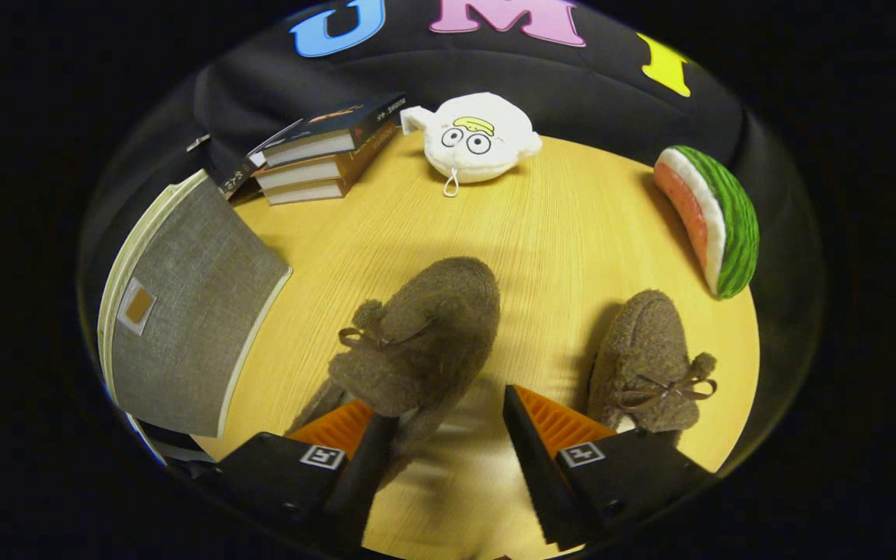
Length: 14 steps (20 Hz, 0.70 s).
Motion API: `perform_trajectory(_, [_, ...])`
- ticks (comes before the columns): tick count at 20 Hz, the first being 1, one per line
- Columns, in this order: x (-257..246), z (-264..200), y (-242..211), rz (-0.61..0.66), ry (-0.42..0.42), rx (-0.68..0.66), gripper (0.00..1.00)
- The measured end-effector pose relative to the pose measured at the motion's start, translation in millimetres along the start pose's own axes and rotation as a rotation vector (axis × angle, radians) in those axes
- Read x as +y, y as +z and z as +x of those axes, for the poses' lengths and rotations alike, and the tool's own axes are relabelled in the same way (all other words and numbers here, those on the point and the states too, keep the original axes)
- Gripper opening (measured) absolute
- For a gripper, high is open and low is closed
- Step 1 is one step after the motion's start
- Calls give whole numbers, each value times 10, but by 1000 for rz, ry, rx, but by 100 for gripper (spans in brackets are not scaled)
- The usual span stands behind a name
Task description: Open the storage box then place both shoes into the box .Put the left shoe in first, then the right shoe, with the right side of both shoes facing outward in a uniform manner.
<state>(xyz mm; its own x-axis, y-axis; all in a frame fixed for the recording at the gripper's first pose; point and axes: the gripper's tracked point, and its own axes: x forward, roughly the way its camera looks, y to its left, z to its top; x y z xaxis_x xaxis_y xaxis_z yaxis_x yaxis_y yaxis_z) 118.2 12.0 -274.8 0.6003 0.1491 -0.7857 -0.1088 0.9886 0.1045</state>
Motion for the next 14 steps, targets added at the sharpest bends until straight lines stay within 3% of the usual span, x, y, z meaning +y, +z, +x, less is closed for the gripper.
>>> perform_trajectory(1, [59,52,-39,49,28,31,66])
perform_trajectory(2, [74,77,-55,83,39,52,60])
perform_trajectory(3, [88,88,-54,107,60,61,48])
perform_trajectory(4, [78,81,-50,126,68,68,48])
perform_trajectory(8, [15,69,-44,173,77,77,22])
perform_trajectory(9, [-2,48,-48,170,73,71,10])
perform_trajectory(14, [30,-163,28,165,10,33,6])
